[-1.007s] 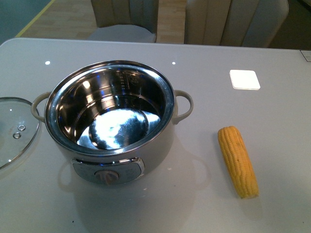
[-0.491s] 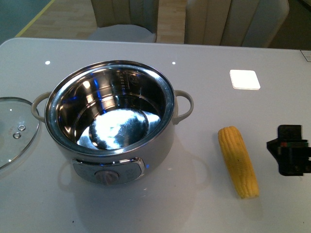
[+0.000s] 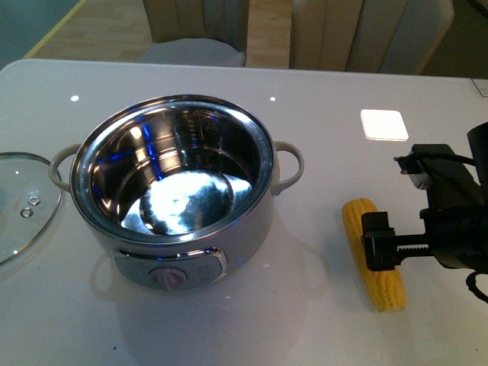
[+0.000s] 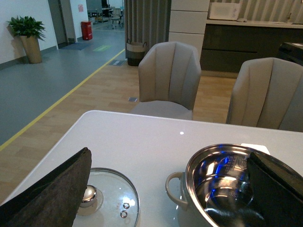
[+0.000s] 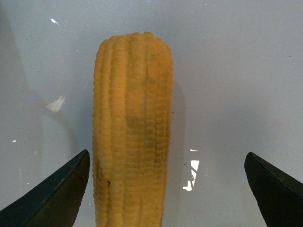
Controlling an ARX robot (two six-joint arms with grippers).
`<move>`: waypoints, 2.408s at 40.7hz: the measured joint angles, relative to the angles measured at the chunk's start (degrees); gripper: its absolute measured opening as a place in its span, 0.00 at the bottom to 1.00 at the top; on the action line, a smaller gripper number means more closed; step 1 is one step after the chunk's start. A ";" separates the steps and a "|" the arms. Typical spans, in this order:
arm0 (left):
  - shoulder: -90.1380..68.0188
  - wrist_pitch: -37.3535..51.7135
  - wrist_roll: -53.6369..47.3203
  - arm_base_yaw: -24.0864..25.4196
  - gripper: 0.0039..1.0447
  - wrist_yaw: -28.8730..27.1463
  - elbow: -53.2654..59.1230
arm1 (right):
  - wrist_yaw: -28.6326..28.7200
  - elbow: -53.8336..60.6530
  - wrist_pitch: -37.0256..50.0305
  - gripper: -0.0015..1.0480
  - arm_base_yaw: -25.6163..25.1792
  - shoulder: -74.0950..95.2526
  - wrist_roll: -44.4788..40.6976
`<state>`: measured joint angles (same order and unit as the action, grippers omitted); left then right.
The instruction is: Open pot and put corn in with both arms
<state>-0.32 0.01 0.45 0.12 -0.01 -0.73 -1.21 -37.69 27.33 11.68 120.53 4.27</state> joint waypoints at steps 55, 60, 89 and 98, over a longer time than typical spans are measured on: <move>0.00 0.00 0.00 0.00 0.94 0.00 0.00 | 10.19 -2.43 -3.67 0.33 -0.28 -11.61 6.95; 0.00 0.00 0.00 0.00 0.94 0.00 0.00 | 12.09 -6.95 -6.49 0.38 0.44 -15.37 10.16; 0.00 0.00 0.00 0.00 0.94 0.00 0.00 | 15.43 -34.71 -17.07 0.42 9.60 -6.21 25.31; 0.00 0.00 0.00 0.00 0.94 0.00 0.00 | 15.61 -36.15 -17.22 0.42 11.93 -3.87 27.52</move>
<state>-0.32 0.01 0.45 0.12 -0.01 -0.73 14.39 -73.84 10.11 23.62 116.66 31.79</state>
